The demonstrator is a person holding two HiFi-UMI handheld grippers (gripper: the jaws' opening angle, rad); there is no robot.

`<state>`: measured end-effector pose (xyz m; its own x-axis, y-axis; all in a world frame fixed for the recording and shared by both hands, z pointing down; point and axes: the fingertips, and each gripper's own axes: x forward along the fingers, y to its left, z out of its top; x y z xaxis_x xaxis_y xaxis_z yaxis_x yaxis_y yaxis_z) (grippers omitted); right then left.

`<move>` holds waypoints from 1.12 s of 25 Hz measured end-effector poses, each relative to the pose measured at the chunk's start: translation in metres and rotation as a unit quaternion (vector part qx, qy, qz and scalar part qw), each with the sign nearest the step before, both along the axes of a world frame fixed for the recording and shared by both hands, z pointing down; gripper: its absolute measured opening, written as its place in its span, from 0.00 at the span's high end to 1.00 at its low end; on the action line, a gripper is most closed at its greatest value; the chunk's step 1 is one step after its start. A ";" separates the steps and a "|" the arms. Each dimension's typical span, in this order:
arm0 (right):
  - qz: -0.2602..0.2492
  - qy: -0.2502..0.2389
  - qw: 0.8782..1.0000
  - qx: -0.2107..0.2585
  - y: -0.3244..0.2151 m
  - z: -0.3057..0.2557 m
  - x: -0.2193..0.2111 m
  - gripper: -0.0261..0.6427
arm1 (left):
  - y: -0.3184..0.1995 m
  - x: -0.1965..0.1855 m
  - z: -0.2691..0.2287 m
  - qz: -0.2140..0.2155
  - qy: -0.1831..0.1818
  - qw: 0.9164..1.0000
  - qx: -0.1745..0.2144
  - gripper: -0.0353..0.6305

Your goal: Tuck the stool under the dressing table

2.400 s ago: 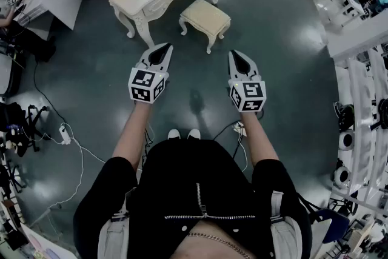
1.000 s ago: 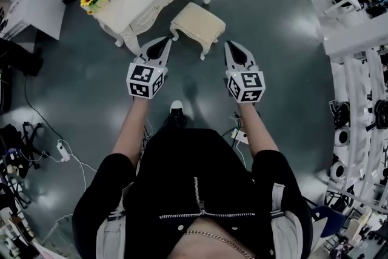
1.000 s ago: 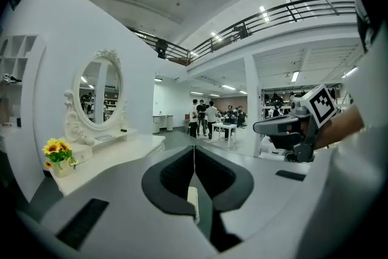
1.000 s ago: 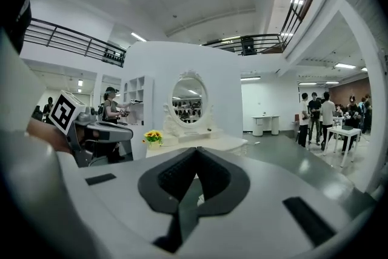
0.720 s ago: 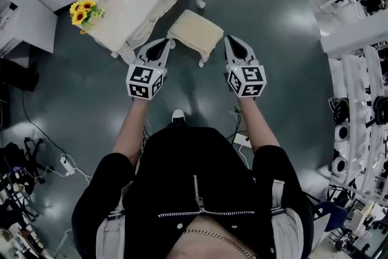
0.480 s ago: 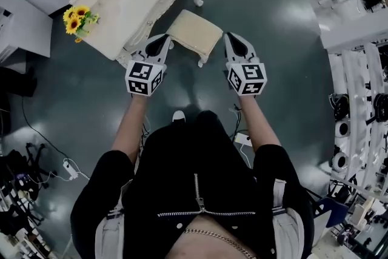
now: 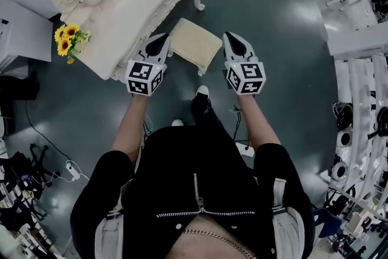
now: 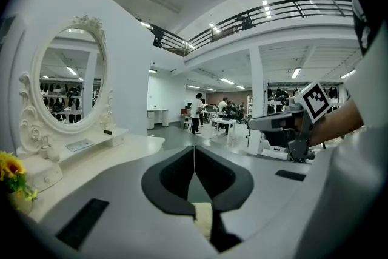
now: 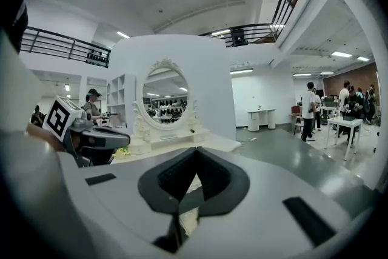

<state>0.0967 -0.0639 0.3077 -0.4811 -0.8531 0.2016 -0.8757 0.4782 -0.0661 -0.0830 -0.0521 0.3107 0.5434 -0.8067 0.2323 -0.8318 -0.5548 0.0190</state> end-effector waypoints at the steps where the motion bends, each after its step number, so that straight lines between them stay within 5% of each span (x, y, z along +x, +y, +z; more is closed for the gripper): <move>1: -0.005 -0.002 1.000 -0.001 -0.012 0.000 0.005 0.95 | -0.011 0.006 -0.001 -0.004 -0.002 1.000 0.000 0.91; 12: -0.054 -0.016 0.998 -0.010 -0.092 0.014 0.040 0.95 | -0.066 0.036 0.004 -0.060 -0.007 0.998 -0.011 0.91; 24: -0.035 -0.032 0.997 -0.061 -0.118 0.072 0.048 0.95 | -0.100 0.038 0.041 -0.043 -0.016 0.998 -0.041 0.91; 28: -0.040 -0.036 0.995 -0.080 -0.124 0.092 0.055 0.85 | -0.113 0.047 0.057 -0.038 -0.017 0.998 -0.056 0.91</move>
